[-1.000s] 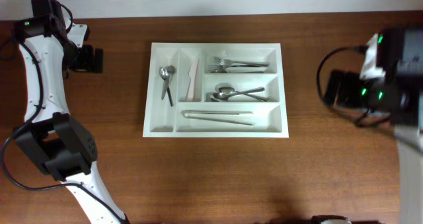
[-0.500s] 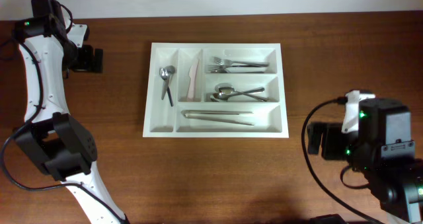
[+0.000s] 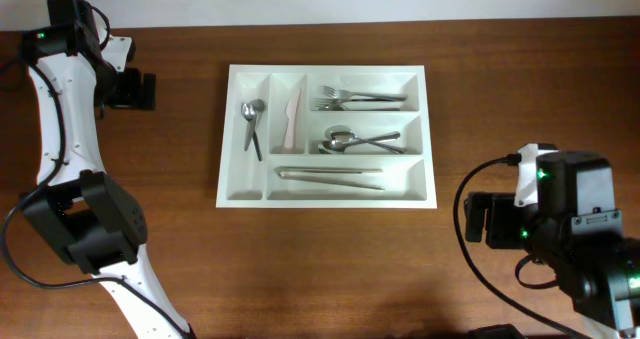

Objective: Pack container

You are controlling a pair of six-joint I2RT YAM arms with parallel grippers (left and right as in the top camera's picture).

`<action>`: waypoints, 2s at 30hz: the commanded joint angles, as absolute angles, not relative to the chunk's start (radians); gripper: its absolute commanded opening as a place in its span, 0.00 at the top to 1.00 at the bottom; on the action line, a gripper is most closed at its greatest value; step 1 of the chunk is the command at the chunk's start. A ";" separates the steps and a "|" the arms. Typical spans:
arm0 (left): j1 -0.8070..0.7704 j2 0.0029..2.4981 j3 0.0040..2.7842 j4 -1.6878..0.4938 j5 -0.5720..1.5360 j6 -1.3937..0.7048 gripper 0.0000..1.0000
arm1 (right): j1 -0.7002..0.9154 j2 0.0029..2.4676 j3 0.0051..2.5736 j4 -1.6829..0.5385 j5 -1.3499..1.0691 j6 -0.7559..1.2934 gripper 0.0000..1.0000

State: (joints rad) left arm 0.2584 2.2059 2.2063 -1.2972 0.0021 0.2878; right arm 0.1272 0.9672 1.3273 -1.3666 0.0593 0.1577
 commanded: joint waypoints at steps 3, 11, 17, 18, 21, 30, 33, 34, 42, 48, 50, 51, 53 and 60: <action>0.265 2.212 2.223 -1.298 0.000 0.278 0.01 | 0.138 0.992 1.324 -1.378 0.056 0.163 0.01; 0.265 2.212 2.223 -1.298 0.000 0.278 0.01 | 0.072 0.830 1.296 -1.187 0.057 0.162 0.01; 0.265 2.212 2.223 -1.298 0.000 0.278 0.01 | -0.017 0.564 1.089 -0.834 0.057 0.162 0.01; 0.265 2.212 2.223 -1.298 0.000 0.278 0.01 | -0.024 0.535 1.056 -0.793 0.057 0.162 0.01; 0.265 2.212 2.223 -1.298 0.000 0.278 0.01 | -0.042 0.393 0.883 -0.577 0.057 0.162 0.01; 0.265 2.212 2.223 -1.298 0.000 0.278 0.01 | -0.043 0.154 0.460 0.066 0.057 0.162 0.01; 0.265 2.212 2.223 -1.298 0.000 0.278 0.01 | -0.040 0.106 0.352 0.201 0.056 0.163 0.01; 0.265 2.212 2.223 -1.298 0.000 0.278 0.01 | -0.040 0.092 0.323 0.227 0.056 0.163 0.01; 0.265 2.212 2.223 -1.298 0.000 0.278 0.01 | -0.039 0.003 0.198 0.259 -0.015 0.163 0.01; 0.265 2.212 2.223 -1.298 0.000 0.278 0.01 | -0.039 0.003 0.190 0.249 -0.057 0.163 0.01; 0.265 2.212 2.223 -1.298 0.000 0.278 0.01 | -0.039 0.003 0.186 0.231 -0.057 0.163 0.01; 0.265 2.212 2.223 -1.298 0.000 0.278 0.01 | -0.039 0.003 0.181 0.213 -0.057 0.163 0.01; 0.265 2.212 2.223 -1.298 0.000 0.278 0.01 | -0.039 0.003 0.163 0.187 -0.057 0.162 0.01; 0.265 2.212 2.223 -1.298 0.000 0.278 0.01 | -0.039 0.003 0.057 0.179 -0.072 0.163 0.01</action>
State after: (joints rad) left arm 0.2584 2.2059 2.2063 -1.2972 0.0017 0.2878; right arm -0.0368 0.0154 0.0944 0.1787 -0.0505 0.1581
